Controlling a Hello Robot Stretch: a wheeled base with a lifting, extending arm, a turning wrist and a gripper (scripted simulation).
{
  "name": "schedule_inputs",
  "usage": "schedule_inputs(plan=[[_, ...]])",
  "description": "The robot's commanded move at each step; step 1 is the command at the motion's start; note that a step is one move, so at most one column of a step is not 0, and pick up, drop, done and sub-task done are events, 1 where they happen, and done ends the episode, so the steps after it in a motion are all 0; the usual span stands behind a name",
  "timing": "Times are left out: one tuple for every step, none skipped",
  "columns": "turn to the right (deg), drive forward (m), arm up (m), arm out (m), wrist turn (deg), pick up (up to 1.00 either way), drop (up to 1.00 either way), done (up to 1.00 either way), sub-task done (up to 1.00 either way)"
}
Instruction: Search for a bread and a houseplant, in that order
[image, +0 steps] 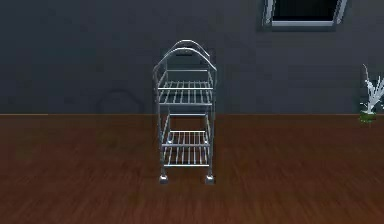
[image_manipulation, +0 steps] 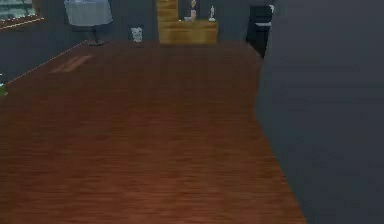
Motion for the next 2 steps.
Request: schedule_inputs(plan=[[45.0,0.00,0.00,0.00,0.0,0.00,0.00,0.00,0.00],[21.0,0.00,0.00,0.00,0.0,0.00,0.00,0.00,0.00]])
